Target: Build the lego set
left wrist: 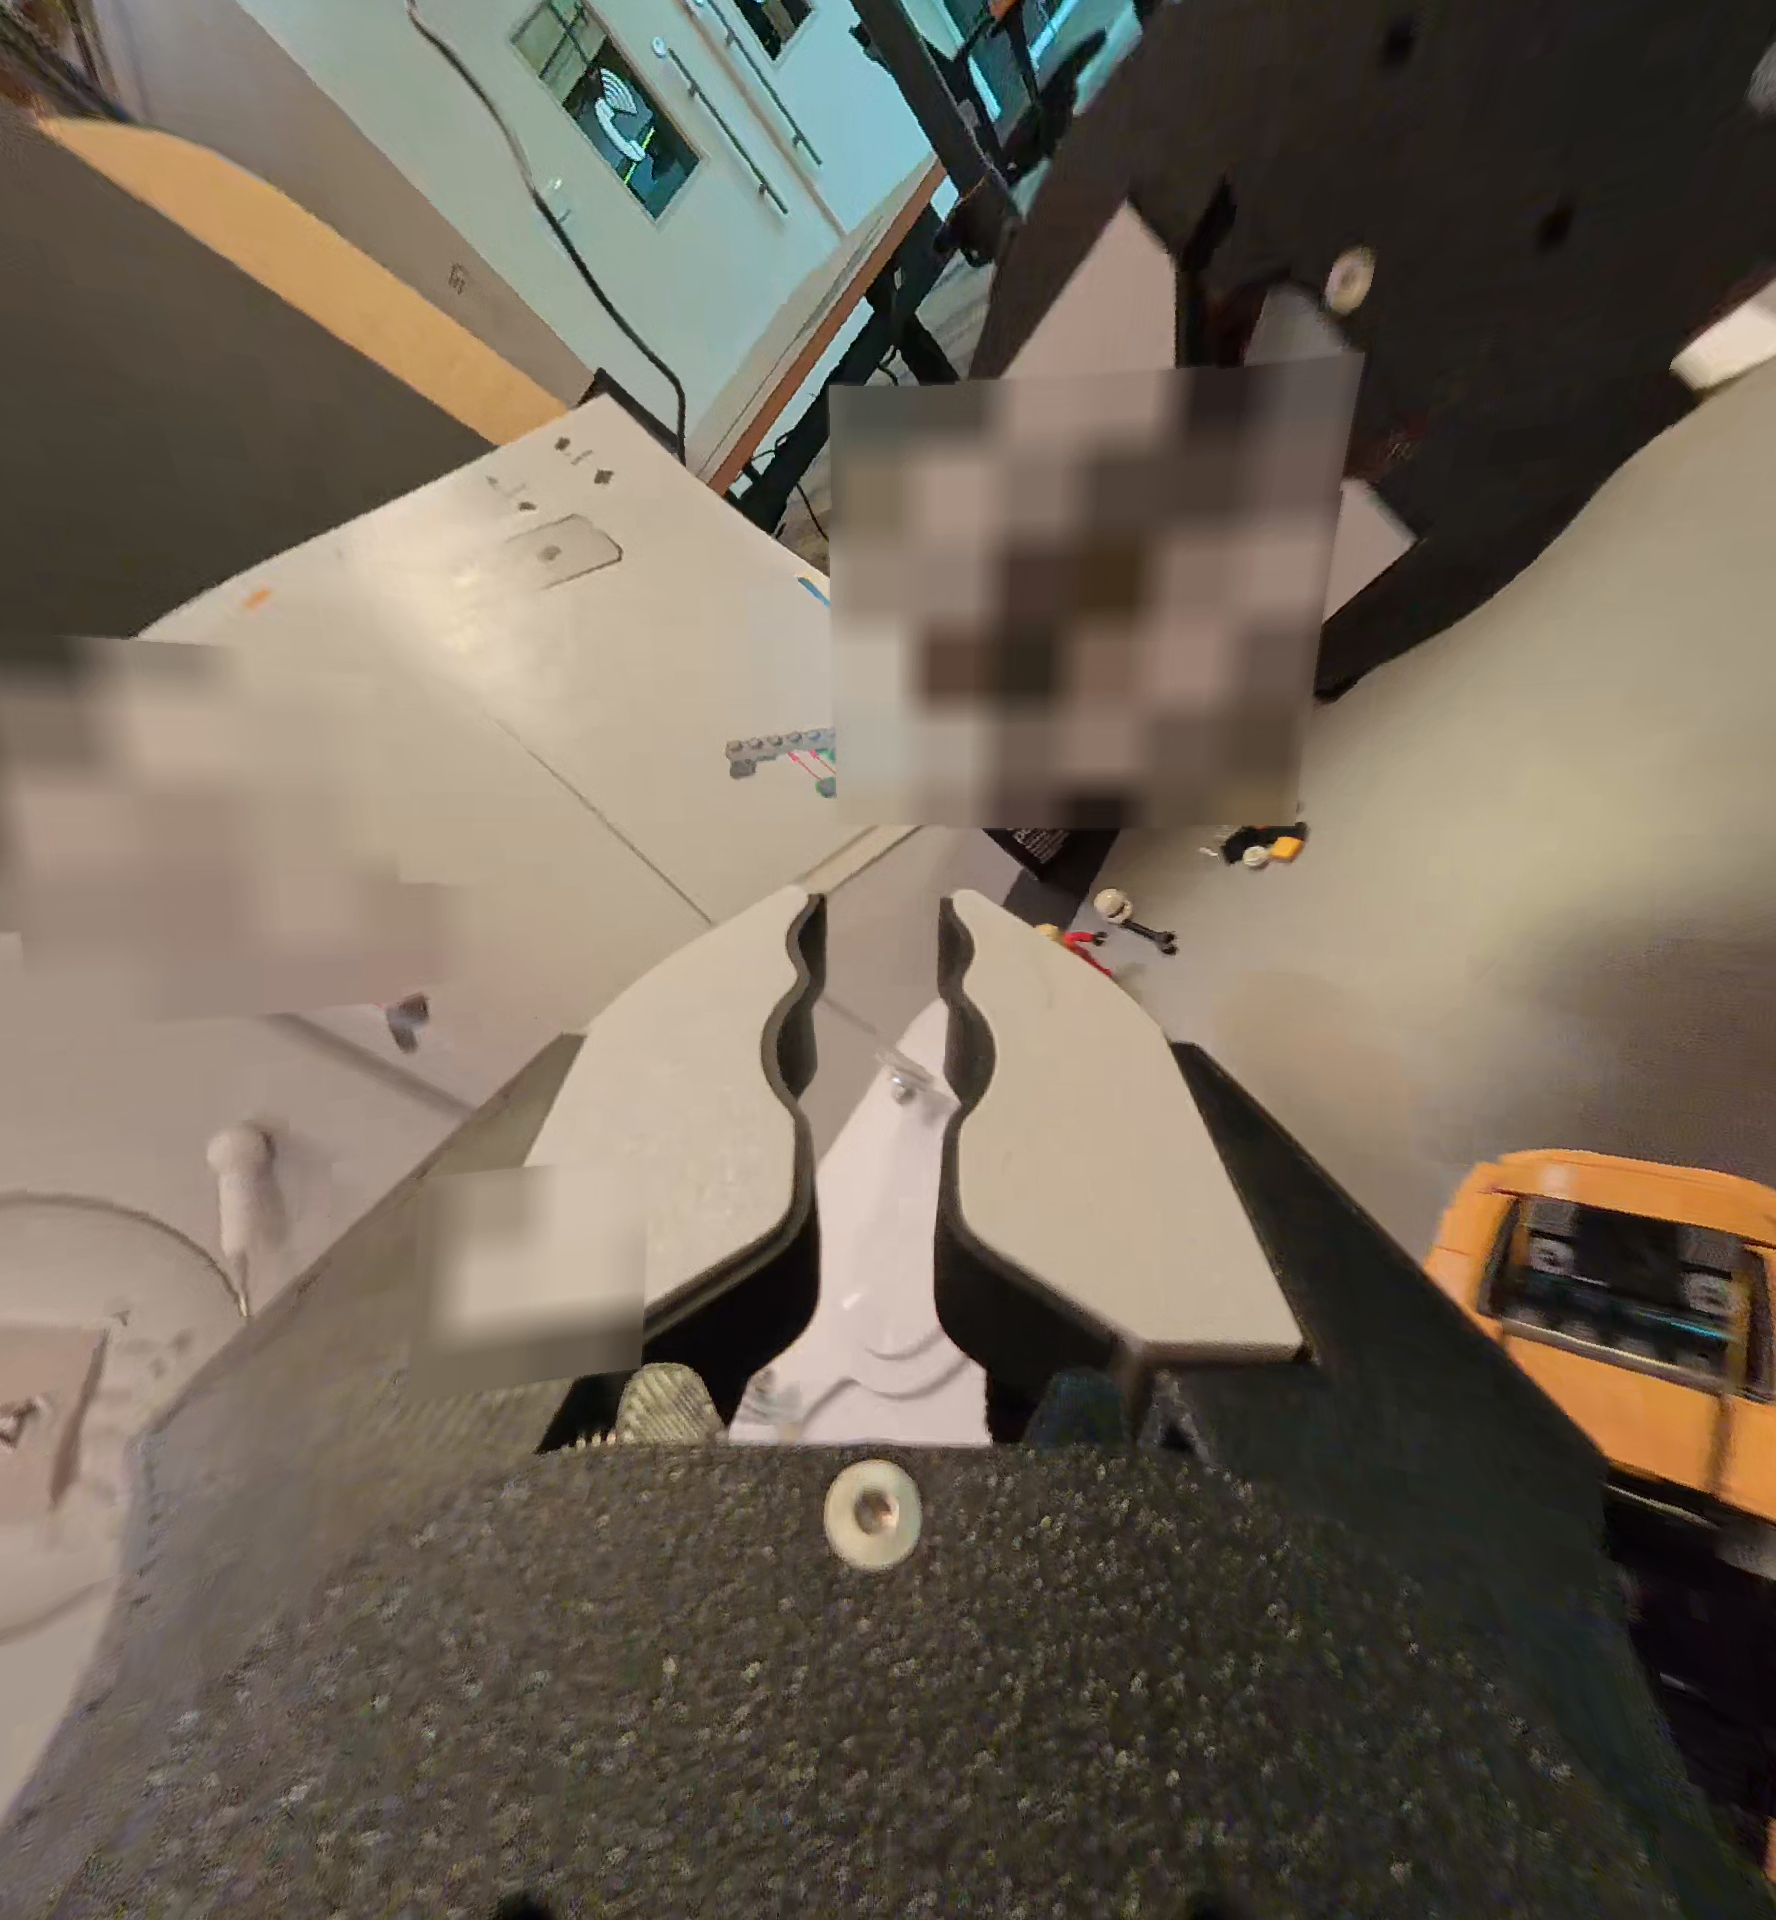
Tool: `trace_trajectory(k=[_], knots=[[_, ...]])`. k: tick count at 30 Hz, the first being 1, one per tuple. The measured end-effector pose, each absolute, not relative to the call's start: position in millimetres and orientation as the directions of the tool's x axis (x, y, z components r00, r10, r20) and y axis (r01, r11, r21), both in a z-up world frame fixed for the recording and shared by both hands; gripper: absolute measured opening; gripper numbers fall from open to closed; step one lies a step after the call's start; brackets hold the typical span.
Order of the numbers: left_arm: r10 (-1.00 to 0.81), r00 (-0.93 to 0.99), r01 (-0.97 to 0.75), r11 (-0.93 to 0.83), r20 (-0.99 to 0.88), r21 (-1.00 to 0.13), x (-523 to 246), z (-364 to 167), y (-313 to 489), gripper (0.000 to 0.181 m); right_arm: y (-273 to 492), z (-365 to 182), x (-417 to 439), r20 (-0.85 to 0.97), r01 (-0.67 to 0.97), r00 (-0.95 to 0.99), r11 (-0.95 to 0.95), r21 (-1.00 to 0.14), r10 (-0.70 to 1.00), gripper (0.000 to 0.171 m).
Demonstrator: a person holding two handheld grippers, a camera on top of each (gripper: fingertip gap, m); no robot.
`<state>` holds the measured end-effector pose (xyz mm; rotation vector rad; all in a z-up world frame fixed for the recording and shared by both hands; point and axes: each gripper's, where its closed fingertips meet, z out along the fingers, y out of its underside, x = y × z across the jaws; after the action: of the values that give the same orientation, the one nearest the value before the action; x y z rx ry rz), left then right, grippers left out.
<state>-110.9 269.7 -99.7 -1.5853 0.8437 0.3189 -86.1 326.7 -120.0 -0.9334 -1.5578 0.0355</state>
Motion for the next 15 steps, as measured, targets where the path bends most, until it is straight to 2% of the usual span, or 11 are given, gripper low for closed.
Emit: trace_trajectory(k=[2, 4, 9, 12, 15], knots=[[-0.332, 0.744, -0.614, 0.002, -0.58, -0.789, -113.2, -101.2, 255.7, 0.018, 331.8, -124.1, -89.7, 0.861, 0.541, 0.077, 0.704, -0.459, 0.503, 0.026], [-0.326, 0.789, -0.555, -0.015, -0.521, -0.832, -116.7, -103.5, 242.8, 0.015, 335.0, -126.1, -92.0, 0.883, 0.545, 0.068, 0.724, -0.423, 0.464, 0.014], [-0.308, 0.858, -0.446, -0.049, -0.411, -0.894, -131.5, -111.3, 217.1, 0.013, 340.0, -127.1, -89.3, 0.893, 0.559, 0.027, 0.734, -0.386, 0.449, 0.0], [-0.303, 0.877, -0.41, -0.064, -0.374, -0.91, -141.1, -117.4, 206.4, 0.012, 341.3, -130.5, -86.6, 0.889, 0.571, -0.021, 0.735, -0.365, 0.457, 0.002], [-0.298, 0.885, -0.393, -0.07, -0.357, -0.917, -149.0, -120.9, 199.2, 0.012, 336.8, -137.1, -86.0, 0.884, 0.575, -0.057, 0.739, -0.35, 0.463, 0.021]])
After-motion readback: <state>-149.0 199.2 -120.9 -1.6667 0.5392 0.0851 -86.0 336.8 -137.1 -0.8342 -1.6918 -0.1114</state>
